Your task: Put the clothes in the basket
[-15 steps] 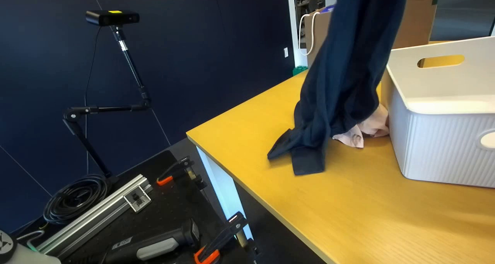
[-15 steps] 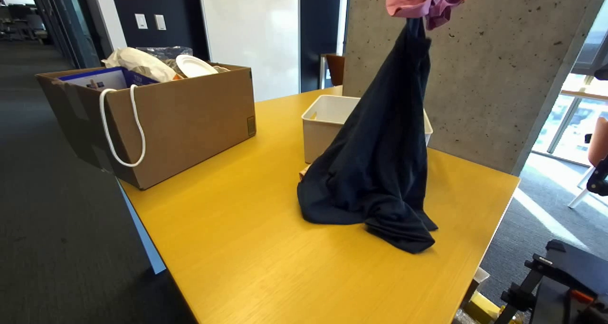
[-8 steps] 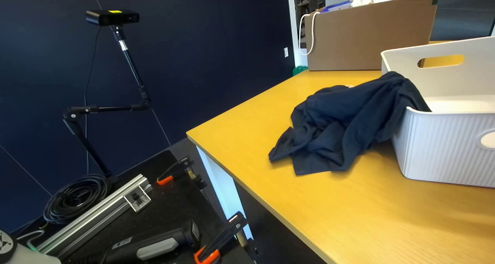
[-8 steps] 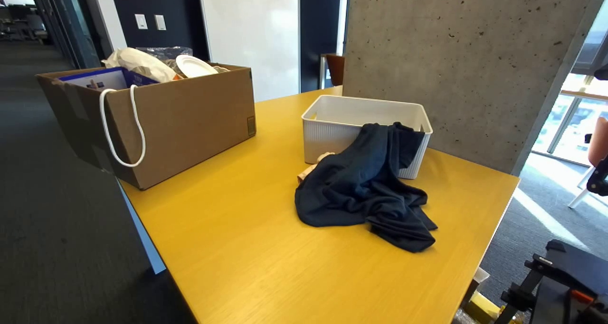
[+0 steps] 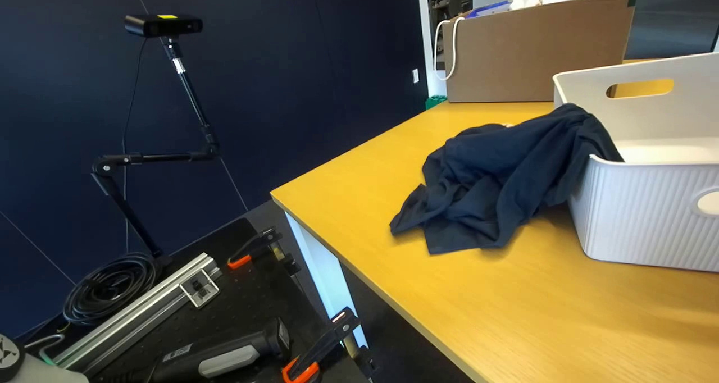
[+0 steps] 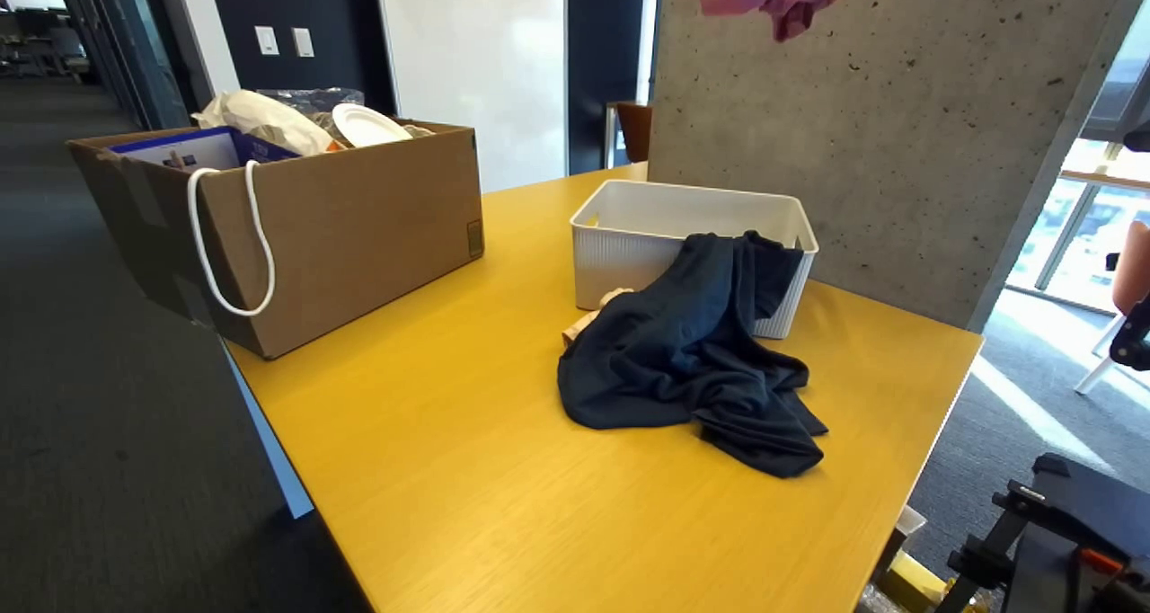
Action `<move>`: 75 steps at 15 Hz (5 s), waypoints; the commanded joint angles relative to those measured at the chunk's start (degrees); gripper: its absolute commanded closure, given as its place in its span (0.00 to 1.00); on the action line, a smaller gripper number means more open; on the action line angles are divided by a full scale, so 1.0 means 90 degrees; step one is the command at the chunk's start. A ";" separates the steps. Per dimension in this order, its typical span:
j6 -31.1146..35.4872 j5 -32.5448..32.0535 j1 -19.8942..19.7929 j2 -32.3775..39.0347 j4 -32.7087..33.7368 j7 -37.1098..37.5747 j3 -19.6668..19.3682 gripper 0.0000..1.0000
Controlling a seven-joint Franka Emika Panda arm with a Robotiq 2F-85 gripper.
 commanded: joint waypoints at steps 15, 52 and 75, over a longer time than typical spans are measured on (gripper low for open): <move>-0.0544 0.0474 -0.0097 0.4067 0.2247 -0.1336 0.0758 0.97; 0.0875 -0.0362 0.2307 0.0400 -0.4345 0.3938 0.0020 0.00; 0.6018 -0.0486 0.2089 0.1807 -0.5151 0.2109 -0.0712 0.73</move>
